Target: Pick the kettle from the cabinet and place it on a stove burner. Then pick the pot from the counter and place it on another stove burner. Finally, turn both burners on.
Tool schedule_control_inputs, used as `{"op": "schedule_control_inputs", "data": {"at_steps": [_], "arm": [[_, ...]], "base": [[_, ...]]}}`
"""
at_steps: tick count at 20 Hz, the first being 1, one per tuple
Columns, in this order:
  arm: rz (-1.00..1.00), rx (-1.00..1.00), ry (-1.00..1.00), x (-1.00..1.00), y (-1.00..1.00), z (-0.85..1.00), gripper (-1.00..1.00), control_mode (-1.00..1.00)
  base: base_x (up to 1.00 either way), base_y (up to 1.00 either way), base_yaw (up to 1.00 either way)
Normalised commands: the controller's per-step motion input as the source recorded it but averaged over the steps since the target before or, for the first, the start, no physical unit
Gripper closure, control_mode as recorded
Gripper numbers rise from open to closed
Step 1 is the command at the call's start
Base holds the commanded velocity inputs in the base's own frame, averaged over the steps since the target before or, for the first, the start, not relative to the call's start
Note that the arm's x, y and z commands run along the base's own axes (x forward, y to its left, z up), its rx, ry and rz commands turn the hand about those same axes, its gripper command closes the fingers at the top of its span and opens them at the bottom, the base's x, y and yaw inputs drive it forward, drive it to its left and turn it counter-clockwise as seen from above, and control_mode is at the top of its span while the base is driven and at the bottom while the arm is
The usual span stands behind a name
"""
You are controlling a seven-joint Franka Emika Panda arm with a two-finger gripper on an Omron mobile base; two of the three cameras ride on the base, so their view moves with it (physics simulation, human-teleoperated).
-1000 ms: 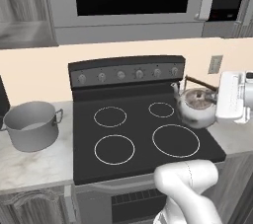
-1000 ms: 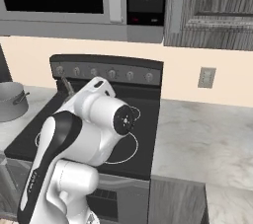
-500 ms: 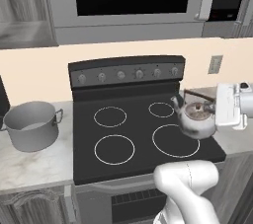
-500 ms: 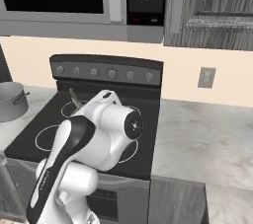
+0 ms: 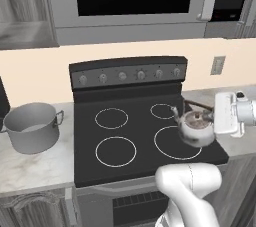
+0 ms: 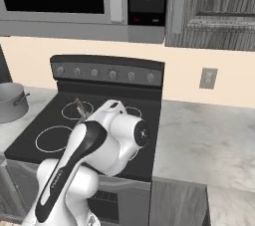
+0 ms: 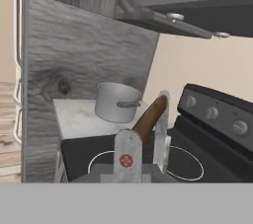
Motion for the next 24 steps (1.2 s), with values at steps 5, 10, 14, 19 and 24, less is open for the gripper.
{"op": "schedule_control_inputs", "data": {"at_steps": [5, 10, 14, 19, 24], "arm": [[0.03, 0.04, 0.04, 0.14, -0.20, -0.33, 1.00, -1.00], [0.03, 0.04, 0.05, 0.18, -0.17, -0.35, 1.00, -1.00], [0.03, 0.03, 0.02, 0.21, -0.09, -0.32, 1.00, -1.00], [0.03, 0.05, 0.00, 0.27, 0.00, -0.32, 1.00, -1.00], [0.04, 0.04, 0.00, 0.26, -0.03, -0.30, 1.00, -1.00]], "base": [[0.00, 0.00, 0.00], [0.00, 0.00, 0.00], [0.00, 0.00, 0.00], [0.00, 0.00, 0.00], [0.00, 0.00, 0.00]]}}
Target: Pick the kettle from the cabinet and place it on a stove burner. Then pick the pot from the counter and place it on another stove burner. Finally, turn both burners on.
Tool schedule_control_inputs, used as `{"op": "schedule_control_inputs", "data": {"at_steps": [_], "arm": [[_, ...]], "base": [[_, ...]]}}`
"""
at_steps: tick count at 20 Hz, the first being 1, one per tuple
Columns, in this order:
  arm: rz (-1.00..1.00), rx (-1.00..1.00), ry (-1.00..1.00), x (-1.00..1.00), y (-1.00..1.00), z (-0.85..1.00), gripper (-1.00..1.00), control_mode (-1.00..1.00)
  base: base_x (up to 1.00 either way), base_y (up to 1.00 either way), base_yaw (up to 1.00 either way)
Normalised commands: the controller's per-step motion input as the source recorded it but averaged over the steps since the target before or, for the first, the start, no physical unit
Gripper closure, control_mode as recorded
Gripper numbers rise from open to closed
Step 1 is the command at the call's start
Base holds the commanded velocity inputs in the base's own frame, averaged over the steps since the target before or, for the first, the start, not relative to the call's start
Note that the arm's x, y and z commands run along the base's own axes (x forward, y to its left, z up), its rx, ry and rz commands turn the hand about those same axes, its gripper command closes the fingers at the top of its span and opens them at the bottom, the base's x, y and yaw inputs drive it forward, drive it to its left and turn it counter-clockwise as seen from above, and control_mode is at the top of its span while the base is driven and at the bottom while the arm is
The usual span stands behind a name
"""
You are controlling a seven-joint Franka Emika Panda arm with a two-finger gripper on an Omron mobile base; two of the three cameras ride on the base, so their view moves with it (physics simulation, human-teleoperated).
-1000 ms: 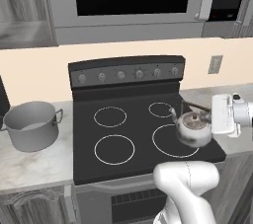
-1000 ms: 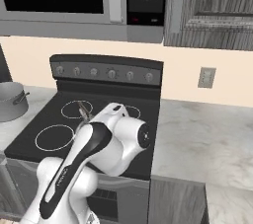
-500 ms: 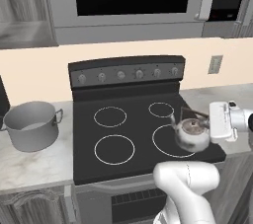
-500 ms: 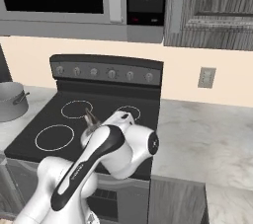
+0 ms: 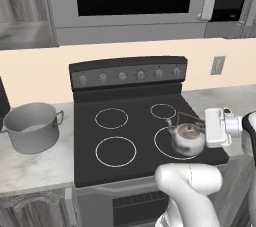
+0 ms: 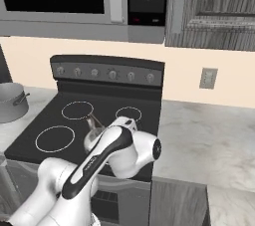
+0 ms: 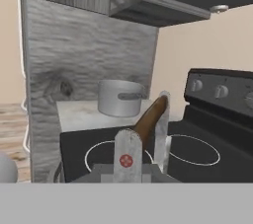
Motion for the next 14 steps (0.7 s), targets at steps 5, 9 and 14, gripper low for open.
{"op": "schedule_control_inputs", "data": {"at_steps": [5, 9, 14], "arm": [[0.01, 0.02, 0.00, 0.25, -0.11, -0.25, 1.00, -1.00], [0.00, 0.01, -0.01, 0.25, -0.18, -0.11, 1.00, -1.00], [0.00, 0.00, -0.01, 0.19, -0.19, -0.05, 1.00, -1.00]], "base": [[0.00, 0.00, 0.00], [0.00, 0.00, 0.00], [0.00, 0.00, 0.00]]}}
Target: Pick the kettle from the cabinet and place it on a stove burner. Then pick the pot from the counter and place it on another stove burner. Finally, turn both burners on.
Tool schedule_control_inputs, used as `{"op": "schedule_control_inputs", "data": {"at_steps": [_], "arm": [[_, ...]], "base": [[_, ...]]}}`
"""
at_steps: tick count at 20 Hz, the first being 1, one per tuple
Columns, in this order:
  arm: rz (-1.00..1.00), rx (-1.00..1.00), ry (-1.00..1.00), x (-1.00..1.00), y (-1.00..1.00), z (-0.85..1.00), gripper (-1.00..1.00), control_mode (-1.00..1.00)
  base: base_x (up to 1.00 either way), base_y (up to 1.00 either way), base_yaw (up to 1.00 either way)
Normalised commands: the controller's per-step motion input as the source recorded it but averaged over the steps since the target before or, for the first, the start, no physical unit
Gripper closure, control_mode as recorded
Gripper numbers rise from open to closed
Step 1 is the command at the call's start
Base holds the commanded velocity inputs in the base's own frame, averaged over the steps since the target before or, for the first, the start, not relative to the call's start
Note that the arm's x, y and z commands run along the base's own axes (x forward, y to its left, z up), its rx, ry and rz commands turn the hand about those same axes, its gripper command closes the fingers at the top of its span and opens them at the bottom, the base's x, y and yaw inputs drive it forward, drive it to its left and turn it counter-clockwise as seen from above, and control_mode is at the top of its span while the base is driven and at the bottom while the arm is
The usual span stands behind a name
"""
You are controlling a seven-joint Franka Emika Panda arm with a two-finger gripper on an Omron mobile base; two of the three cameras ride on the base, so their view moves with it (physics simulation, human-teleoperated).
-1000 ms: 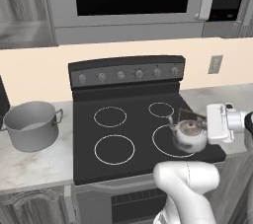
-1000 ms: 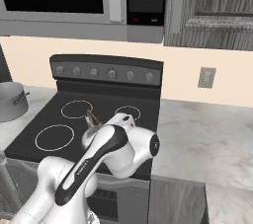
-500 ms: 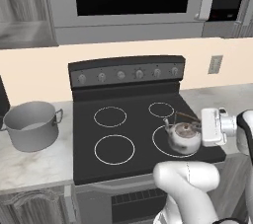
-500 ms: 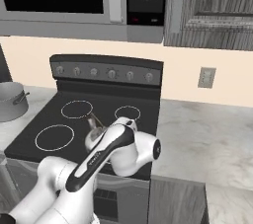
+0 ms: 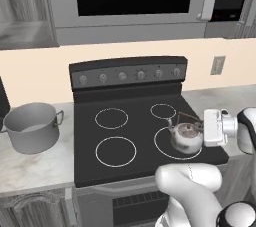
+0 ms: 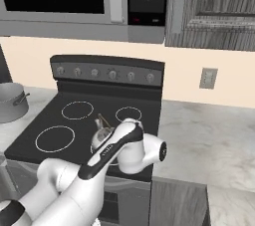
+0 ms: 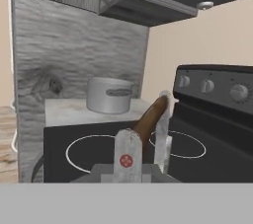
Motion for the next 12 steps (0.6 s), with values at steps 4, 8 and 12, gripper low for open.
{"op": "schedule_control_inputs", "data": {"at_steps": [4, 8, 12], "arm": [[0.00, 0.00, 0.00, 0.18, -0.13, -0.13, 1.00, -1.00], [0.00, 0.00, 0.00, 0.20, -0.03, -0.17, 1.00, -1.00], [0.00, 0.00, 0.00, 0.17, -0.01, -0.14, 1.00, -1.00]], "base": [[0.00, 0.00, 0.00], [0.00, 0.00, 0.00], [0.00, 0.00, 0.00]]}}
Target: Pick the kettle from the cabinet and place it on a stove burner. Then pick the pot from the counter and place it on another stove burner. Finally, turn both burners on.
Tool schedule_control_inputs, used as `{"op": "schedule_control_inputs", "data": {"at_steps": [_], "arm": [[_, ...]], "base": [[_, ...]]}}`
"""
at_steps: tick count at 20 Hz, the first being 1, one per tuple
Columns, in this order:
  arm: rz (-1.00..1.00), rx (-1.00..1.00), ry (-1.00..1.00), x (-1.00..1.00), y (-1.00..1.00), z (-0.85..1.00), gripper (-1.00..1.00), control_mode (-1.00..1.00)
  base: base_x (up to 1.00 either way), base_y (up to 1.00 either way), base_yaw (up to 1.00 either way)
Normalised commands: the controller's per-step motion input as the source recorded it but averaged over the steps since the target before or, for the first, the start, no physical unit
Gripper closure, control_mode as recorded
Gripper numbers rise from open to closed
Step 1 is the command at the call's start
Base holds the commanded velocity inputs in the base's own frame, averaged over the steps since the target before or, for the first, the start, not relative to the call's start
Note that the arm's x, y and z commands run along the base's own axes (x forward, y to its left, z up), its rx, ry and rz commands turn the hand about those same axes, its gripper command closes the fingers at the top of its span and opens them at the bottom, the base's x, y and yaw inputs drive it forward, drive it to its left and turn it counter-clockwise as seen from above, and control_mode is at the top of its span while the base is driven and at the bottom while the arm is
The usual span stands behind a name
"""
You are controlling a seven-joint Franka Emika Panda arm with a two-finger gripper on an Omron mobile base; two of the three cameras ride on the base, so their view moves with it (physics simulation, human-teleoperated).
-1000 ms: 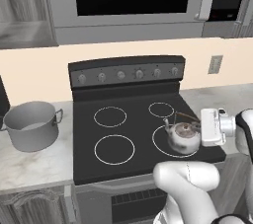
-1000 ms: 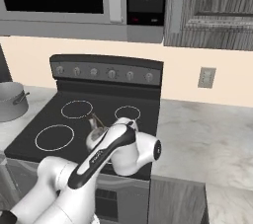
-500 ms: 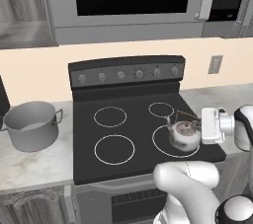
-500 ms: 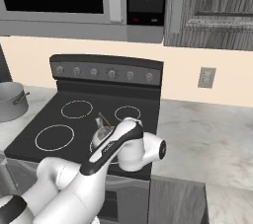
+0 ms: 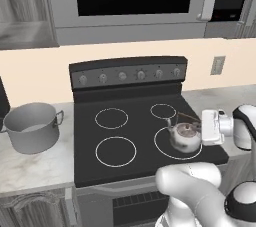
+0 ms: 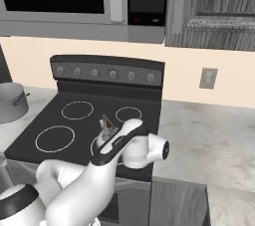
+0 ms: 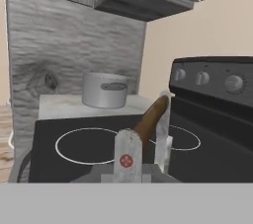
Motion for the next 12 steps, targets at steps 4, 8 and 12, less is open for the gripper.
{"op": "schedule_control_inputs", "data": {"at_steps": [4, 8, 12], "arm": [[0.00, 0.00, 0.00, 0.17, 0.00, -0.17, 1.00, -1.00], [0.00, 0.00, 0.00, 0.17, 0.00, -0.18, 1.00, -1.00], [0.00, 0.00, 0.00, 0.18, 0.00, -0.17, 1.00, -1.00]], "base": [[0.00, 0.00, 0.00], [0.00, 0.00, 0.00], [0.00, 0.00, 0.00]]}}
